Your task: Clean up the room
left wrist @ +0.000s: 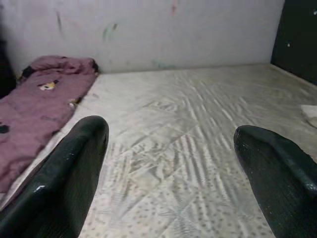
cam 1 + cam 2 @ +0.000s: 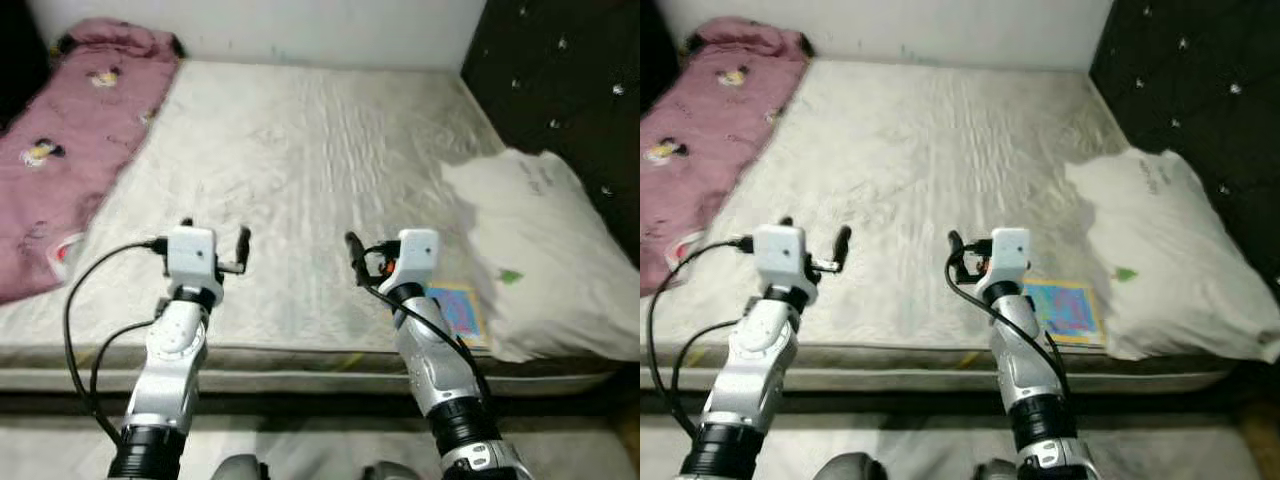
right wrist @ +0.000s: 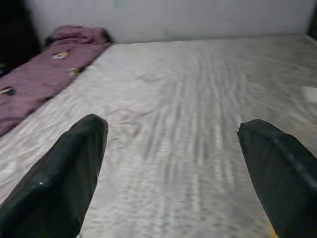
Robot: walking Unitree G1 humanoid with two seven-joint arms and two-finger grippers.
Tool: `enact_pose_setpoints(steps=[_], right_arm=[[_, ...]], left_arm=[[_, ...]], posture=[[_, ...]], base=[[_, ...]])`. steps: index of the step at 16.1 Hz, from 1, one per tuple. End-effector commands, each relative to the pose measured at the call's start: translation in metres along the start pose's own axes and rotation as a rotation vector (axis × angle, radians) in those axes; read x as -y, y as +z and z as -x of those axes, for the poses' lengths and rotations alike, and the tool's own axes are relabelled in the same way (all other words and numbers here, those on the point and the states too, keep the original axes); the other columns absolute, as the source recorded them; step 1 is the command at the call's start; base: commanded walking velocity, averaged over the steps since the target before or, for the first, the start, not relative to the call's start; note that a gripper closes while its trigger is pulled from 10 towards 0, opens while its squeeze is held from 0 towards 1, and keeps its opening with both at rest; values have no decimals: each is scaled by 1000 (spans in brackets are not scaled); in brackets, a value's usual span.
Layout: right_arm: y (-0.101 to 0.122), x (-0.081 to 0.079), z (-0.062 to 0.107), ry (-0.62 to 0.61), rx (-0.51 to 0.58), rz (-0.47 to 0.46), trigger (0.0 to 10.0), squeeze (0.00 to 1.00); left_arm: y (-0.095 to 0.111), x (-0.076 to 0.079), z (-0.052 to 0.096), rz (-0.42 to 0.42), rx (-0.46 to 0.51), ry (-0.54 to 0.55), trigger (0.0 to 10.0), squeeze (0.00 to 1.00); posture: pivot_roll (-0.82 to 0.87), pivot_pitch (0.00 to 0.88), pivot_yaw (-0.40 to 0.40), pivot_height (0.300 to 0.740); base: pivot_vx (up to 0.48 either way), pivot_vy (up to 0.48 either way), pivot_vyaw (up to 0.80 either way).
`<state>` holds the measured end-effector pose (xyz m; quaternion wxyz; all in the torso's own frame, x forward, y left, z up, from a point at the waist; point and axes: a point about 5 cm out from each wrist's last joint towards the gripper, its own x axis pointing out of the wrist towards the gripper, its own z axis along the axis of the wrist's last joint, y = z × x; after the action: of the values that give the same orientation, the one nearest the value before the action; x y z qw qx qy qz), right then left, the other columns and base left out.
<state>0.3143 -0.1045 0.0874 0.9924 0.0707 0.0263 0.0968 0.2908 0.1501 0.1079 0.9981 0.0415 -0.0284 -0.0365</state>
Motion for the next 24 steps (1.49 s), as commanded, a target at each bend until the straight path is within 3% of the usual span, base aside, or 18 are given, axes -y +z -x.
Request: enact_pose_setpoints(steps=[1,14,24], right_arm=[[-1,12,2,-36,-8,12,10000,0],[-2,13,2,-36,-17,14,10000,0],[-1,13,1,-39,-19,18,10000,0]], left_arm=[[0,9,0,18,-2,-27,10000,0],[2,13,1,35,19,-50,10000,0],[3,14,1,46,21,-57,10000,0]], posture=[[84,39,-21,740],[82,41,-24,740],[79,42,-24,740]], base=[[0,472,0],[0,0,0],[333,0,0]])
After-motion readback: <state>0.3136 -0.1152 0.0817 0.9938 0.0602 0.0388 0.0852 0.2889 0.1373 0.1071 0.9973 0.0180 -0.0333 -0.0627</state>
